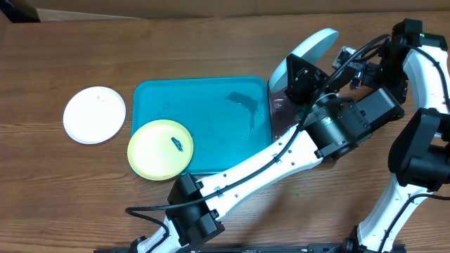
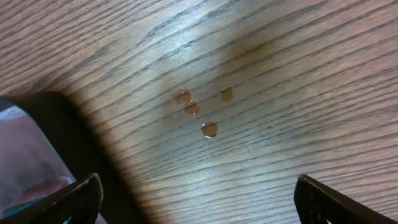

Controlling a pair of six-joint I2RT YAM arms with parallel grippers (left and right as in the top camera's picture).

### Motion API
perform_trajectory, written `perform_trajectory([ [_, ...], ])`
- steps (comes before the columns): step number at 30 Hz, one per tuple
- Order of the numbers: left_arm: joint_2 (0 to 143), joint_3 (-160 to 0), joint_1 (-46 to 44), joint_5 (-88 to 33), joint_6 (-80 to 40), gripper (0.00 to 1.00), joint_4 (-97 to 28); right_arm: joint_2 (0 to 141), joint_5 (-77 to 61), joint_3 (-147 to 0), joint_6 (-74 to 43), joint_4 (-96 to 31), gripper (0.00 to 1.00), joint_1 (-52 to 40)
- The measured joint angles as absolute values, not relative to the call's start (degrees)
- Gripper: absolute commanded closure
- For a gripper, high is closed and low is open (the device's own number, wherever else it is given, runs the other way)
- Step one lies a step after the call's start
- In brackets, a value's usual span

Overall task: Clean dirty plates on tray and stack at the side
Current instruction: 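Lift the light blue plate by its rim with the left gripper, then carry the light blue plate left and stack it on the white plate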

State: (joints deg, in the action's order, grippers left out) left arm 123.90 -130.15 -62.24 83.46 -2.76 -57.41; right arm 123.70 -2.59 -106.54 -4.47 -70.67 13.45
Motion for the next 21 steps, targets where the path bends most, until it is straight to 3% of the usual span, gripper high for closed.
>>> perform_trajectory([
  [12,123.9,-130.2,-61.5,81.6,-2.8,0.96,-57.0,123.7,-2.6,-106.5,-4.5,-70.7,0.0,13.5],
  [21,123.9,-130.0,-56.8,58.7,-12.7,0.96,-63.5,123.7,-2.6,-106.5,-4.5,-70.7,0.0,13.5],
])
